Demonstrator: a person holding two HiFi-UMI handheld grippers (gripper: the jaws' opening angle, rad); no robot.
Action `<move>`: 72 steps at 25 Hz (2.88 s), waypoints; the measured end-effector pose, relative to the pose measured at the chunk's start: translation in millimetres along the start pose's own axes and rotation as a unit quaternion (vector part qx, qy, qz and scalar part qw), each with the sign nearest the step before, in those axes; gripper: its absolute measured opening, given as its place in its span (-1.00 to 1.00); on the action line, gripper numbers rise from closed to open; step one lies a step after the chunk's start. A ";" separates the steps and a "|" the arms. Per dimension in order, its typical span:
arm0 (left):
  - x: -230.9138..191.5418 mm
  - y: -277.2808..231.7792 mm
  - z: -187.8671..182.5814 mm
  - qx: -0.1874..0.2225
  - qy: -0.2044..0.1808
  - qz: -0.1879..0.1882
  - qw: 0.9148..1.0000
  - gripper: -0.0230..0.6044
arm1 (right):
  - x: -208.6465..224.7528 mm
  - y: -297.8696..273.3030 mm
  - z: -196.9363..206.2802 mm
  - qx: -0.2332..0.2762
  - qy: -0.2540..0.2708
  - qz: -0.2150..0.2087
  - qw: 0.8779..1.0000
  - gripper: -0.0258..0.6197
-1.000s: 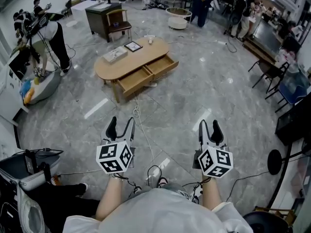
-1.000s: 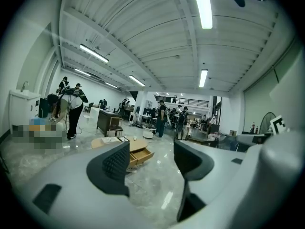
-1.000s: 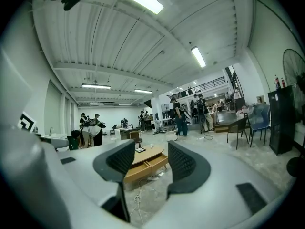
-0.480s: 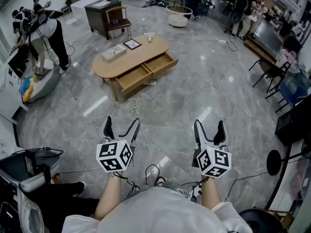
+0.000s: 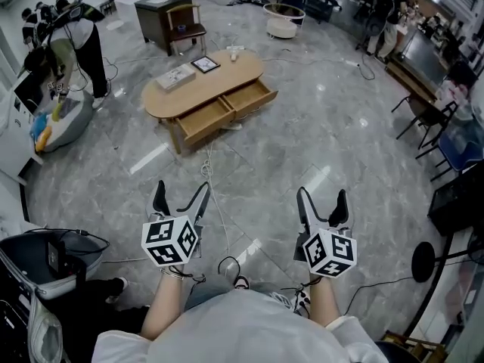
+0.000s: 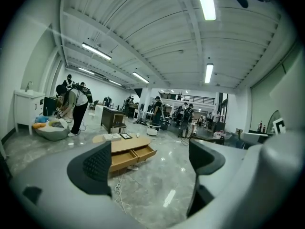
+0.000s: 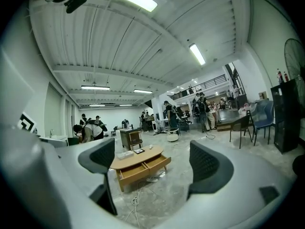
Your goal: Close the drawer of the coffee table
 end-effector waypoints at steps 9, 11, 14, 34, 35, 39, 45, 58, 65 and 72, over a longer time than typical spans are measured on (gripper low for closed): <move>19.6 -44.5 15.1 -0.021 -0.016 -0.009 1.000 0.64 | 37.7 -39.6 21.8 -0.020 -0.023 -0.003 1.000 0.58; 20.2 -58.2 12.9 -0.024 -0.017 -0.010 1.000 0.64 | 42.1 -52.1 23.3 -0.023 -0.026 -0.003 0.999 0.58; 19.4 -86.1 8.1 -0.025 -0.019 -0.013 0.999 0.64 | 50.1 -78.5 26.2 -0.028 -0.028 -0.003 0.999 0.58; -11.9 -338.9 -58.5 -0.020 0.001 -0.033 0.999 0.64 | 93.8 -330.4 11.3 -0.025 -0.037 -0.003 0.999 0.58; -15.0 -350.5 -62.0 -0.019 0.001 -0.034 0.999 0.64 | 95.1 -343.7 12.3 -0.026 -0.038 -0.002 0.999 0.58; -30.4 -389.6 -75.1 -0.019 0.000 -0.042 0.999 0.64 | 93.6 -394.1 16.4 -0.033 -0.042 -0.005 0.999 0.58; -48.7 -425.7 -87.9 -0.016 0.010 -0.068 0.997 0.64 | 92.0 -446.7 14.6 -0.041 -0.033 -0.024 0.998 0.58; -59.1 -547.5 -100.4 0.000 0.022 -0.145 0.989 0.64 | 127.7 -654.3 30.6 -0.066 -0.029 -0.087 0.994 0.58; -51.8 -627.1 -134.8 0.054 0.062 -0.224 0.971 0.64 | 135.9 -806.9 -2.2 -0.060 0.013 -0.187 0.981 0.58; -54.0 -681.7 -154.2 0.098 0.092 -0.287 0.949 0.64 | 125.8 -923.1 -17.3 -0.058 0.035 -0.261 0.963 0.58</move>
Point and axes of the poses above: the fingertips, and each gripper's own axes: y backward along the fingers, x to its right, z out of its underside, the point moved 2 cm from there along y, backward along the fingers, and after that the axes turned 15 degrees about y, right-handed, at the moved point
